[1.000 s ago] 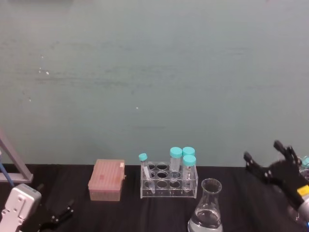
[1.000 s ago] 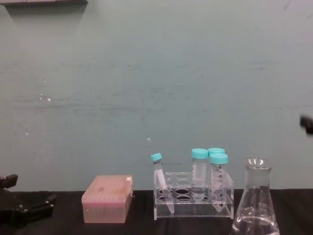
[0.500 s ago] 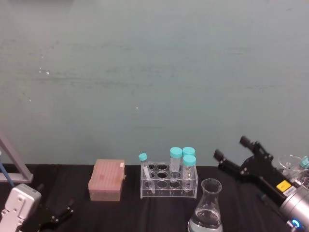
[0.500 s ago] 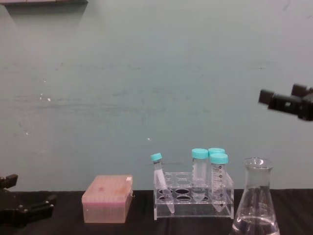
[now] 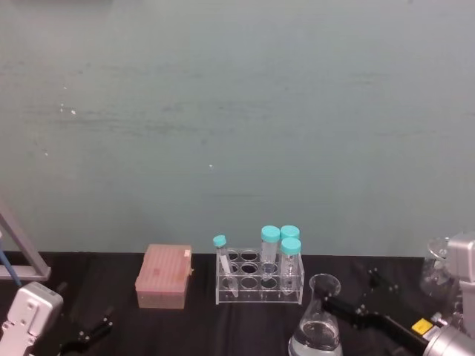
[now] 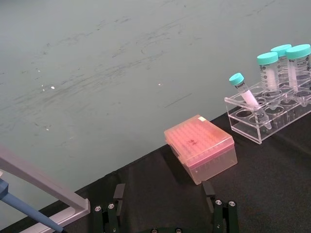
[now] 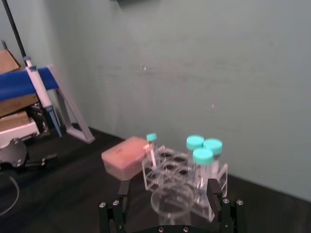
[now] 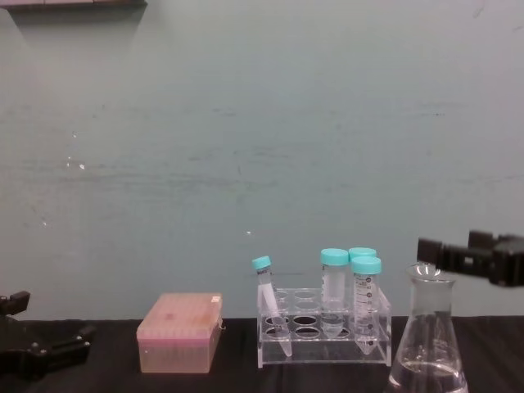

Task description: Pick up the beaker with the right gripper, shake it three times, and then put it down.

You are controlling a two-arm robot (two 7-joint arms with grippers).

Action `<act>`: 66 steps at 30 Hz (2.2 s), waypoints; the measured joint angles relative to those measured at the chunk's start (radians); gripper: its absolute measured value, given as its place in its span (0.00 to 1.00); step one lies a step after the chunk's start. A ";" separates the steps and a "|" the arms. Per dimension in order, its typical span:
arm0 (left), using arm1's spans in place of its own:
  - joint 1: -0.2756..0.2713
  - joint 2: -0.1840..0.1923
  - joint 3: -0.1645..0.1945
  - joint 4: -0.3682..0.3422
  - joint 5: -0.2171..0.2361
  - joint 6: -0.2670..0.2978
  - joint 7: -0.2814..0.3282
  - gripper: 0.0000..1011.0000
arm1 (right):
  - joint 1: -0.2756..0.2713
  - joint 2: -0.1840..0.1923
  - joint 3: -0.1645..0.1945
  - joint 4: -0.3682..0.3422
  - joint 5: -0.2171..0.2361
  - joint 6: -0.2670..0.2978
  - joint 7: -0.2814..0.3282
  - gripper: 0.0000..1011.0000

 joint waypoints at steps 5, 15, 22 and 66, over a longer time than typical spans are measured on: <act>0.000 0.000 0.000 0.000 0.000 0.000 0.000 0.99 | -0.012 -0.007 0.000 0.013 -0.001 0.028 0.005 0.99; 0.000 0.000 0.000 0.000 0.000 0.000 0.000 0.99 | -0.009 -0.033 -0.017 0.045 -0.043 0.050 0.004 0.99; 0.000 0.000 0.000 0.000 0.000 0.000 0.000 0.99 | 0.009 -0.064 -0.029 0.070 -0.095 0.045 -0.017 0.99; 0.000 0.000 0.000 0.000 0.000 0.000 0.000 0.99 | 0.033 -0.189 0.010 0.126 -0.256 0.045 -0.075 0.99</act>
